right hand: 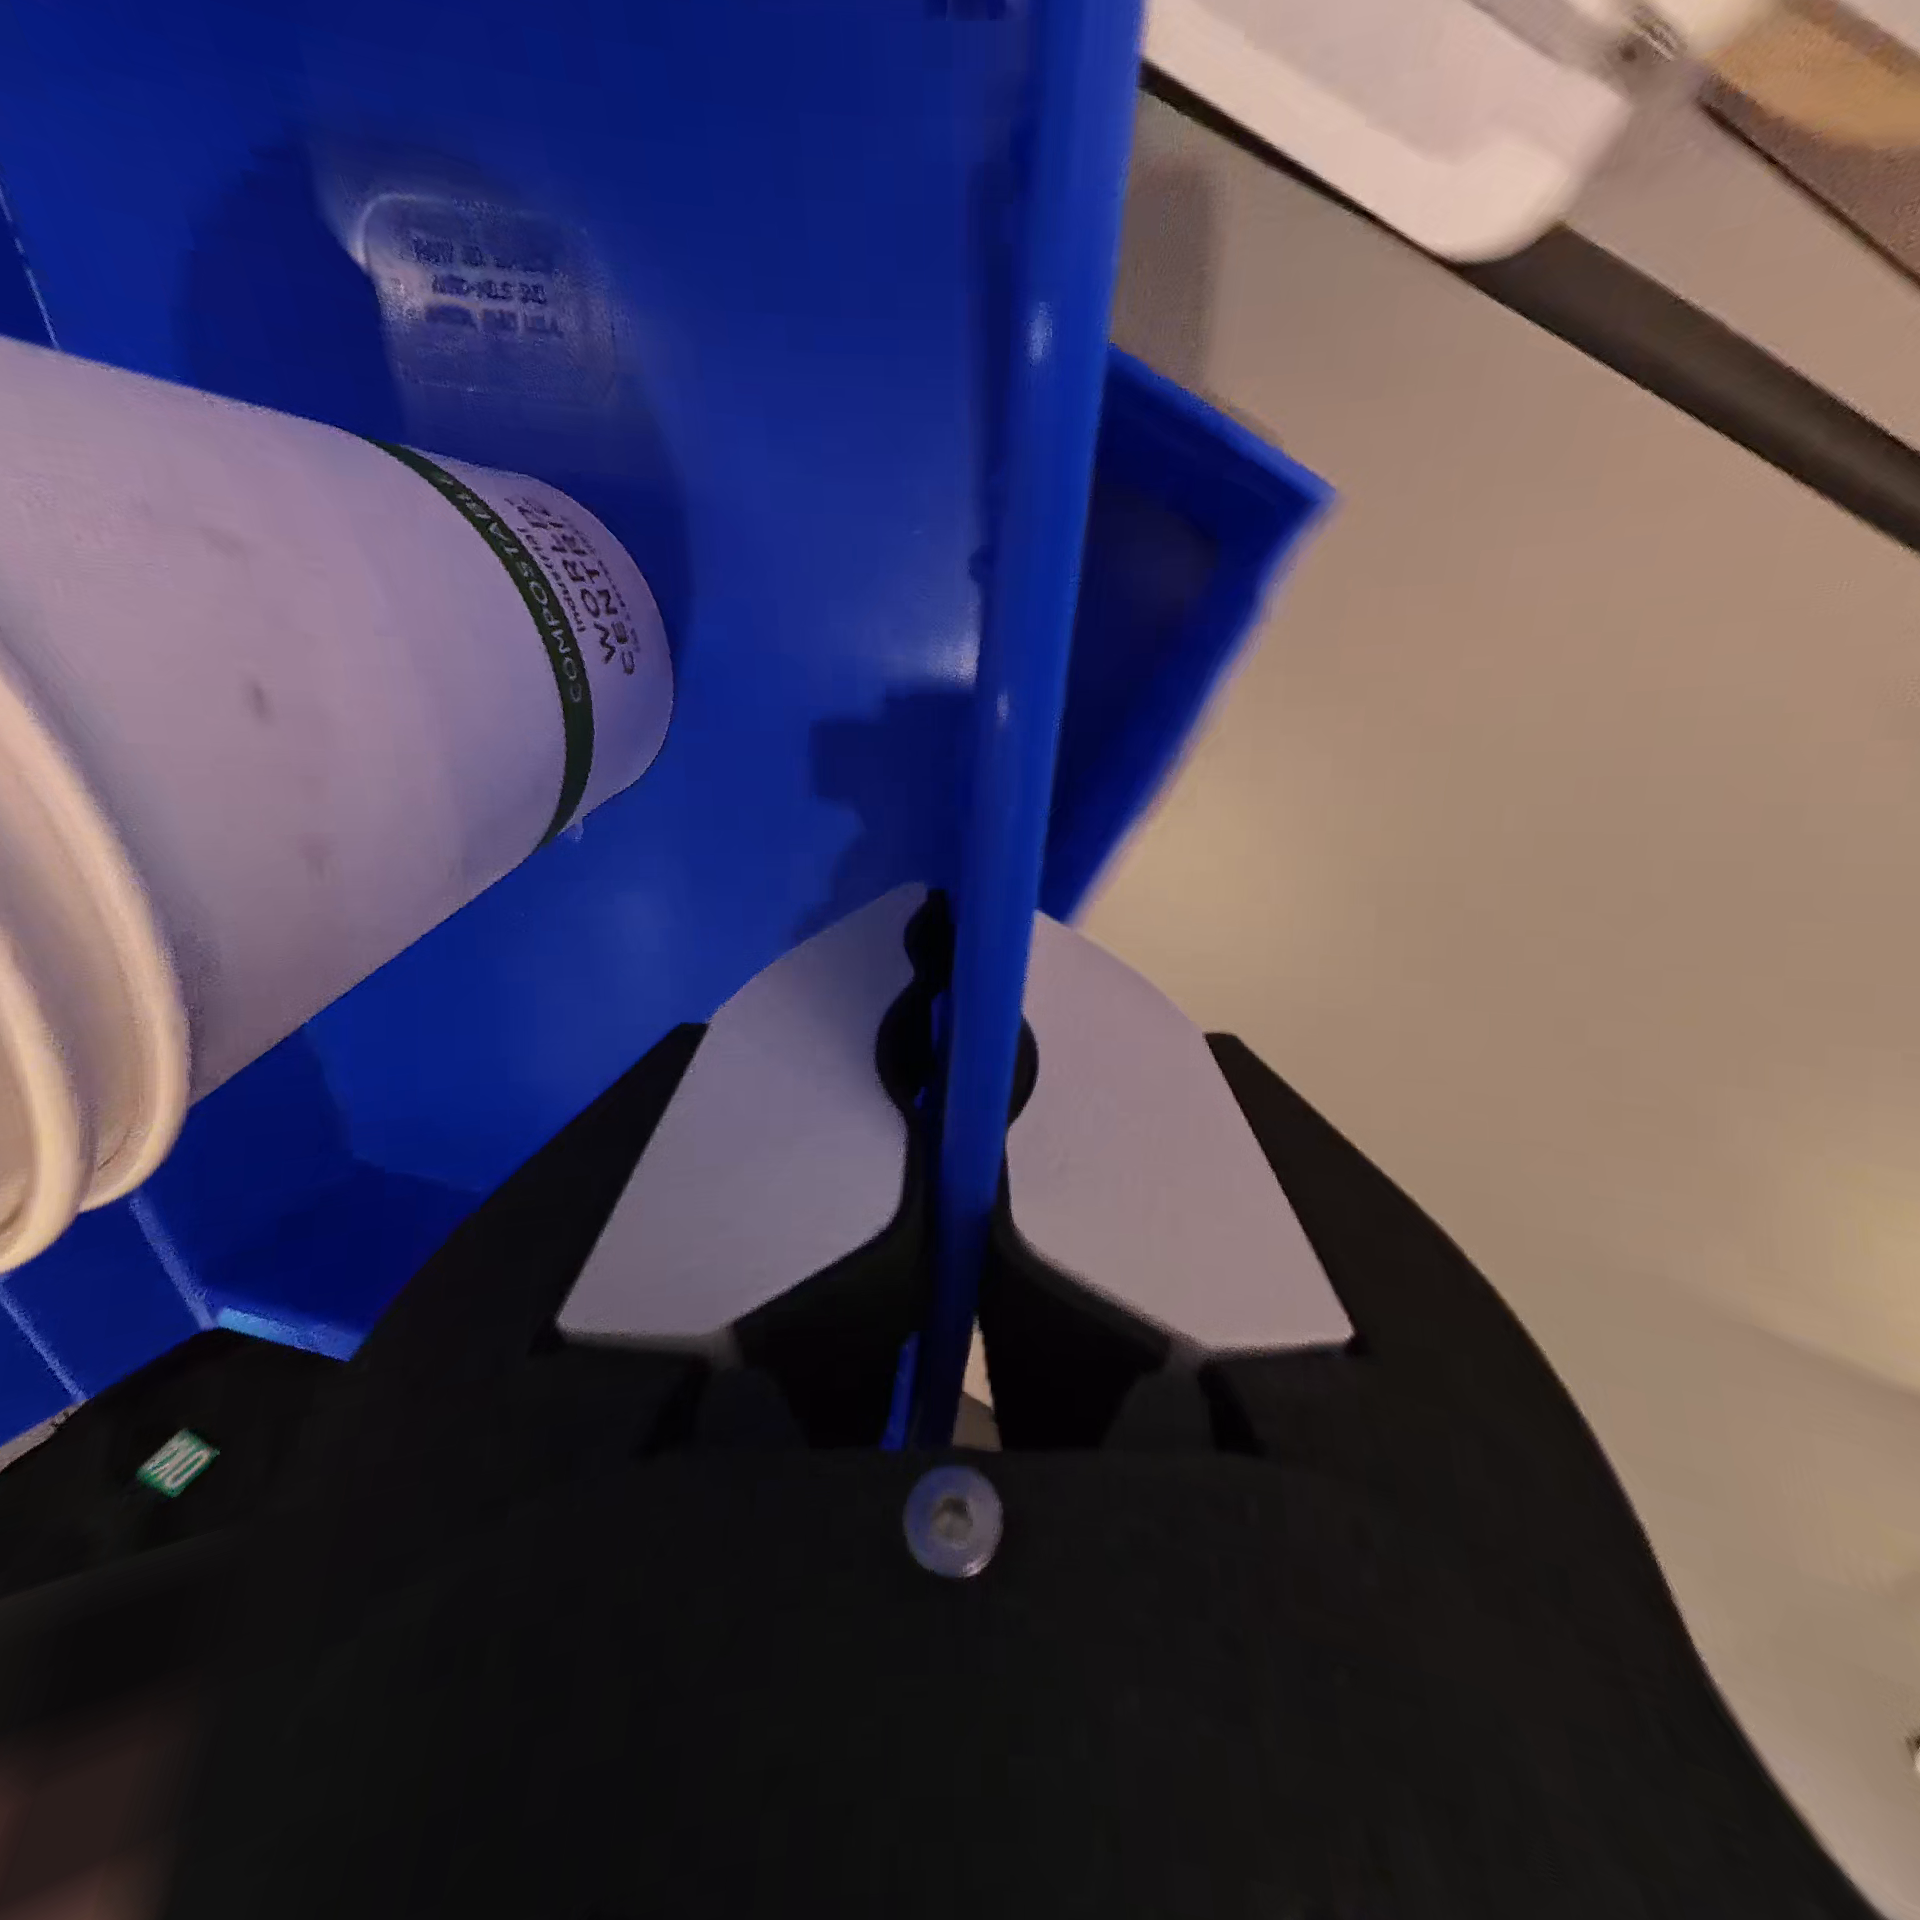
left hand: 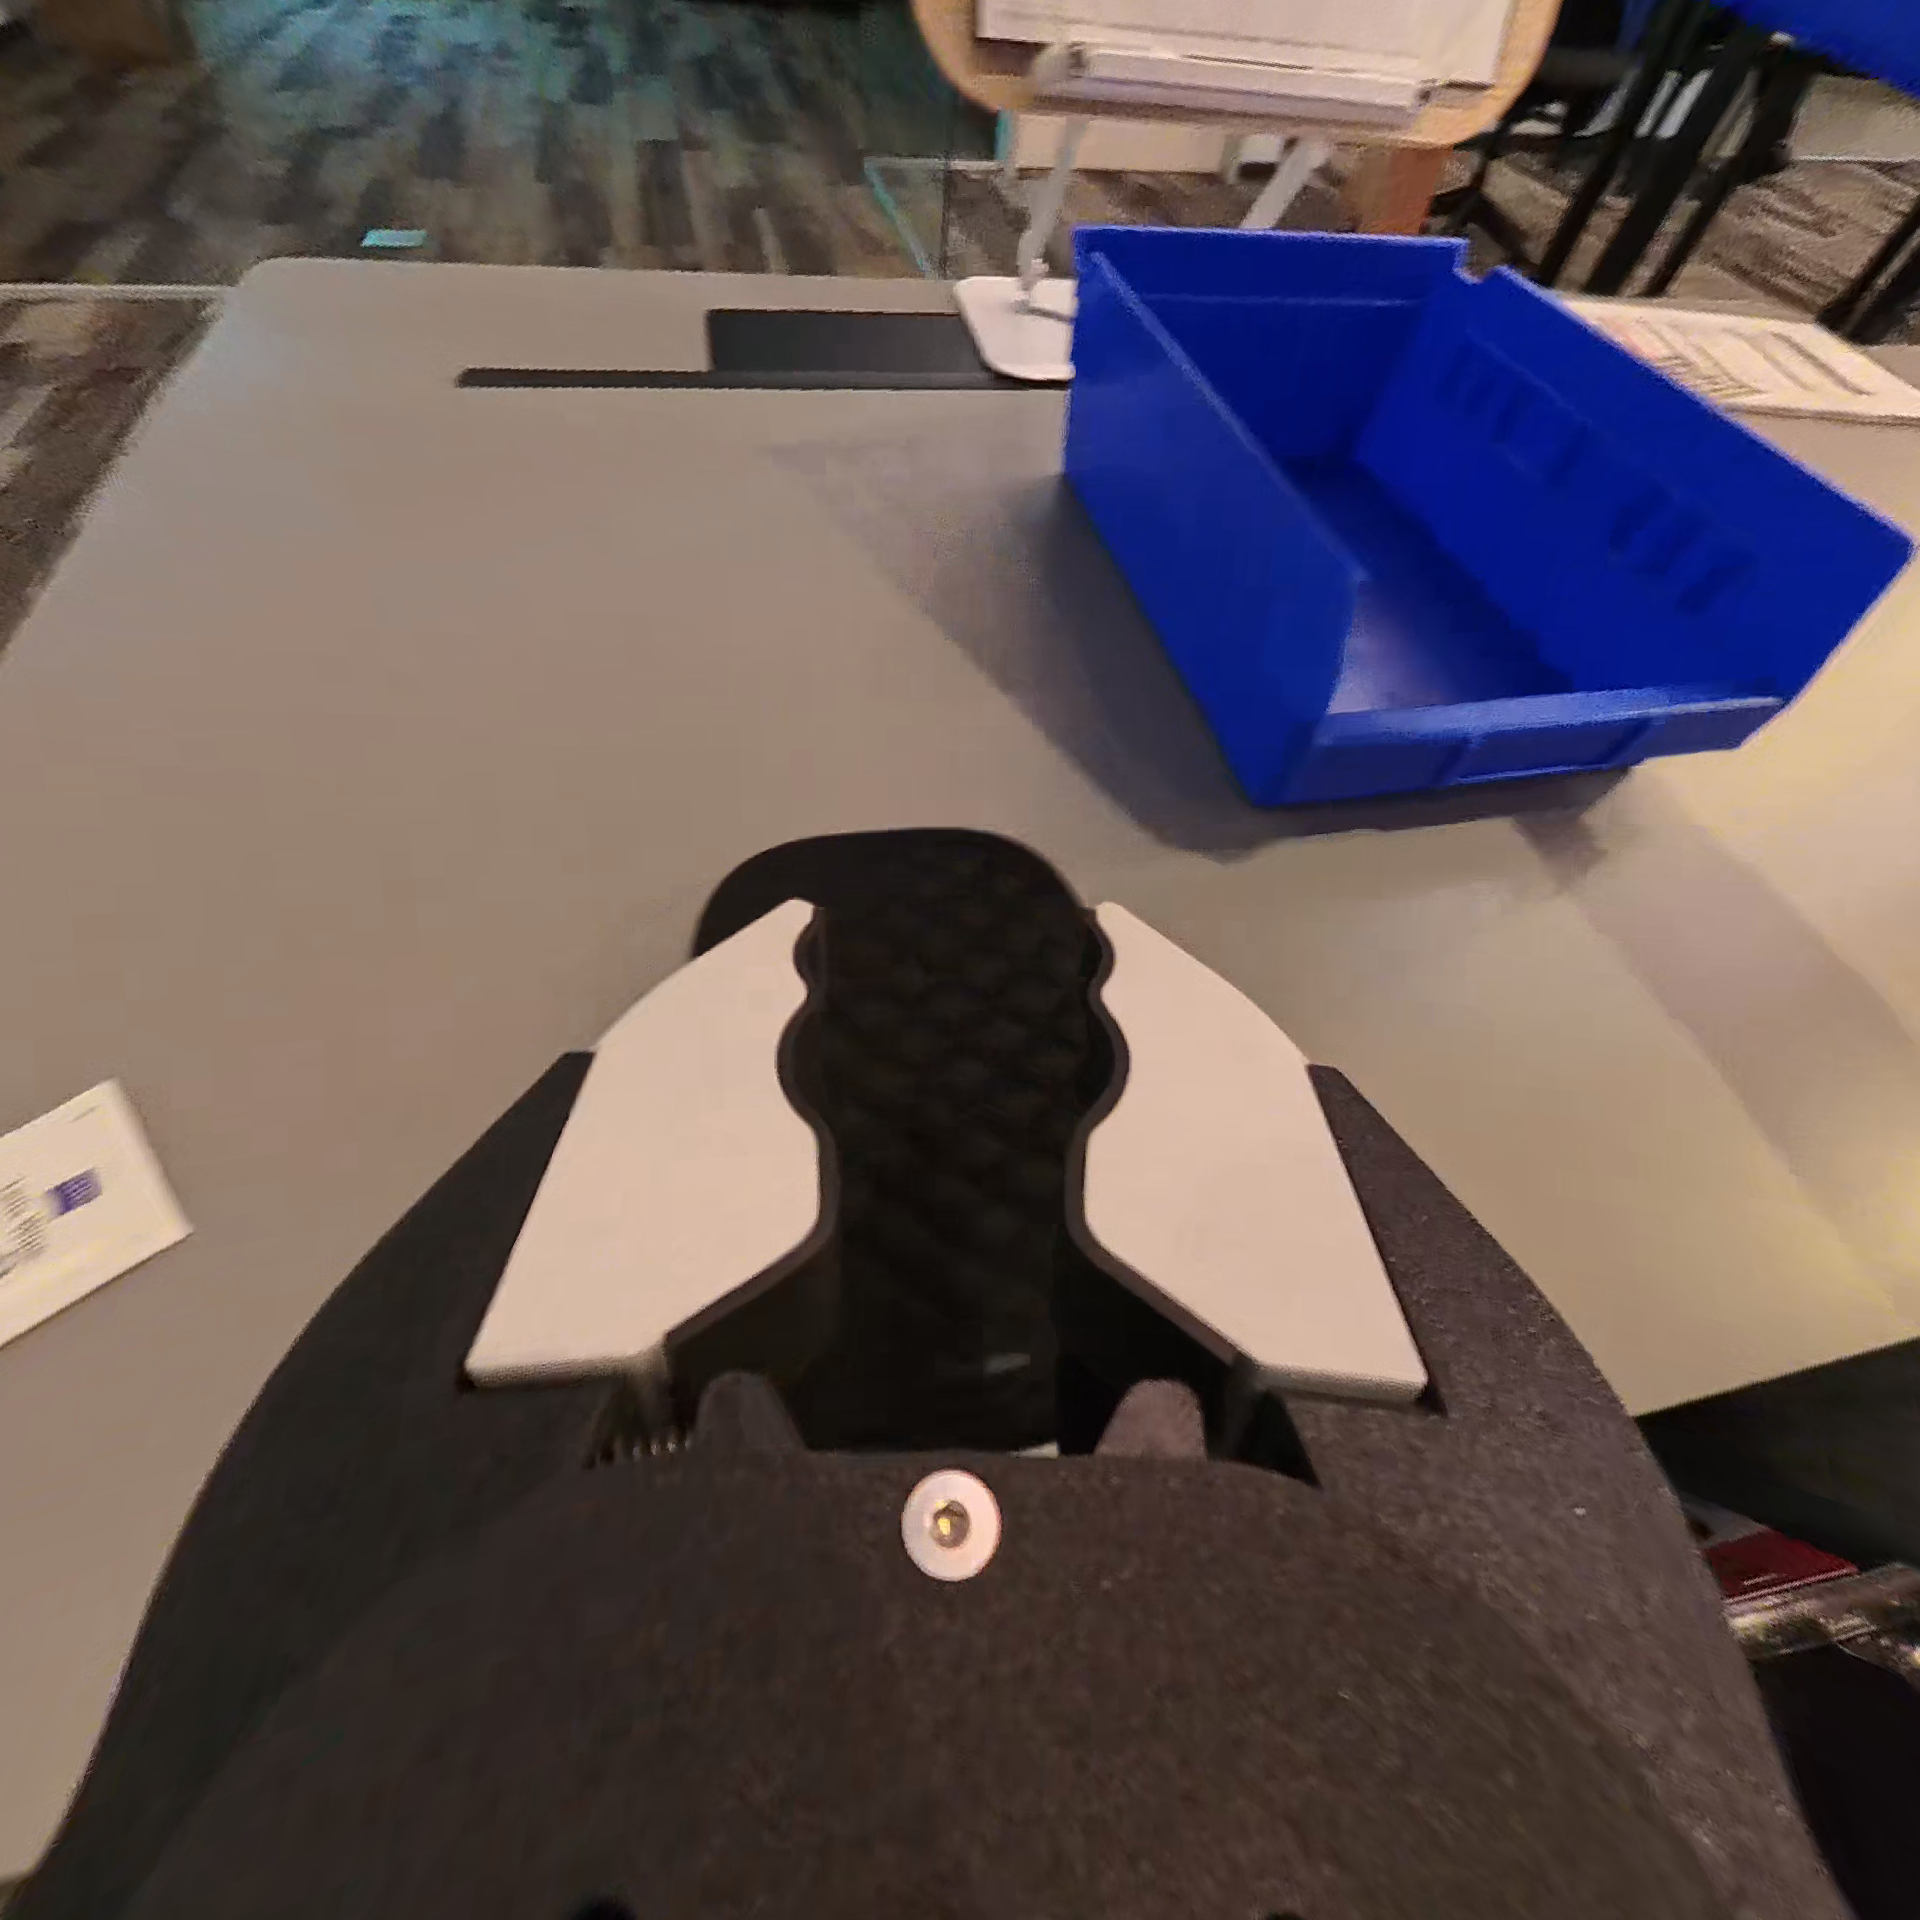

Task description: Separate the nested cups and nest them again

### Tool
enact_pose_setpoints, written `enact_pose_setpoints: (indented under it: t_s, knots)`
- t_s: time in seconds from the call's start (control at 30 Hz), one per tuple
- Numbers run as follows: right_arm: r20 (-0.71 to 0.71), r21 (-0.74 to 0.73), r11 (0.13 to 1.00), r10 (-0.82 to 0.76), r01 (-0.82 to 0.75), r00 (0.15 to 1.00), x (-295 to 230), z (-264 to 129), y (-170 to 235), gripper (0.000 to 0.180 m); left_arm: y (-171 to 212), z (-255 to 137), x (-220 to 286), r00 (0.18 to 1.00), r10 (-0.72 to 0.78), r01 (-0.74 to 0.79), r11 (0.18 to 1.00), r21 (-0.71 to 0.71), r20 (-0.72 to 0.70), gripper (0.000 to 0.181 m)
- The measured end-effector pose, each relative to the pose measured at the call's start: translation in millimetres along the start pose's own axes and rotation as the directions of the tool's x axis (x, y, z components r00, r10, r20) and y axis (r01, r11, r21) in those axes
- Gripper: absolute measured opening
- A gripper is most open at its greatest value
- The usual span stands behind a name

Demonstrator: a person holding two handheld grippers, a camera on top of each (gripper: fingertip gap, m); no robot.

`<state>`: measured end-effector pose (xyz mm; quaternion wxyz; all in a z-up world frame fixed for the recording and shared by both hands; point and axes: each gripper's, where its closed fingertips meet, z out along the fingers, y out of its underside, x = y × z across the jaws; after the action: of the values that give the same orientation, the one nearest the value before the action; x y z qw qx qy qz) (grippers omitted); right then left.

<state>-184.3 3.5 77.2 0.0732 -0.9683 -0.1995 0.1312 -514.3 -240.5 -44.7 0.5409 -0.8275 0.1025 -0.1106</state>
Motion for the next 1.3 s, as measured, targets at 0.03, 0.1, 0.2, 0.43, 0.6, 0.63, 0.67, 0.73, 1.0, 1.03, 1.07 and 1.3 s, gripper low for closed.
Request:
enact_pose_setpoints:
  t_s: [0.03,0.1,0.2,0.43,0.6,0.63,0.67,0.73,1.0,1.03,1.07,1.3]
  knots:
    - [0.013,-0.005,0.999,-0.036,0.036,0.999,-23.8,10.5,-14.8,0.004,1.8,-5.3,-11.3,1.0,-0.009,0.009,1.0,-0.004,0.021,0.045]
    - [0.036,-0.018,0.995,-0.099,0.099,0.994,-69.8,32.2,-41.7,0.004,3.4,-16.1,-33.9,0.998,-0.019,0.02,1.0,-0.009,0.064,0.045]
    - [0.065,-0.038,0.983,-0.174,0.177,0.982,-132.1,66.0,-74.8,0.004,-0.1,-32.8,-72.4,0.987,-0.017,0.02,1.0,-0.015,0.16,0.044]
    - [0.089,-0.078,0.966,-0.24,0.247,0.967,-227.0,161.3,-121.4,0.004,-12.3,-72.2,-156.8,0.936,-0.105,0.102,0.994,0.029,0.337,0.051]
    - [0.136,-0.087,0.97,-0.212,0.225,0.968,-256.7,235.8,-129.5,0.004,-14.4,-77.2,-174.5,0.925,-0.144,0.125,0.989,0.075,0.351,0.041]
    - [0.126,-0.087,0.972,-0.206,0.218,0.97,-258.5,246.4,-130.5,0.004,-15.3,-74.2,-175.2,0.928,-0.149,0.132,0.989,0.073,0.342,0.041]
    - [0.106,-0.087,0.973,-0.203,0.213,0.973,-258.8,255.1,-131.4,0.004,-16.4,-70.1,-175.1,0.931,-0.151,0.136,0.988,0.069,0.331,0.041]
    - [0.066,-0.092,0.974,-0.202,0.207,0.977,-257.4,268.4,-131.6,0.004,-16.0,-58.8,-174.2,0.938,-0.15,0.146,0.989,0.037,0.313,0.043]
    - [-0.001,-0.103,0.978,-0.184,0.183,0.983,-247.8,293.4,-120.6,0.006,-14.9,8.5,-171.4,0.947,-0.162,0.186,0.98,-0.064,0.279,0.053]
    - [0.006,-0.107,0.974,-0.198,0.197,0.98,-247.9,294.3,-118.7,0.008,-13.8,18.0,-169.6,0.947,-0.166,0.196,0.977,-0.084,0.274,0.057]
    - [0.033,-0.081,0.977,-0.196,0.198,0.98,-250.0,293.2,-121.0,0.011,-12.8,27.5,-168.1,0.947,-0.168,0.202,0.974,-0.101,0.274,0.059]
    - [0.198,0.016,0.972,-0.231,0.233,0.953,-252.8,271.1,-121.7,0.016,8.2,77.3,-175.6,0.934,-0.096,0.186,0.953,-0.24,0.343,0.055]
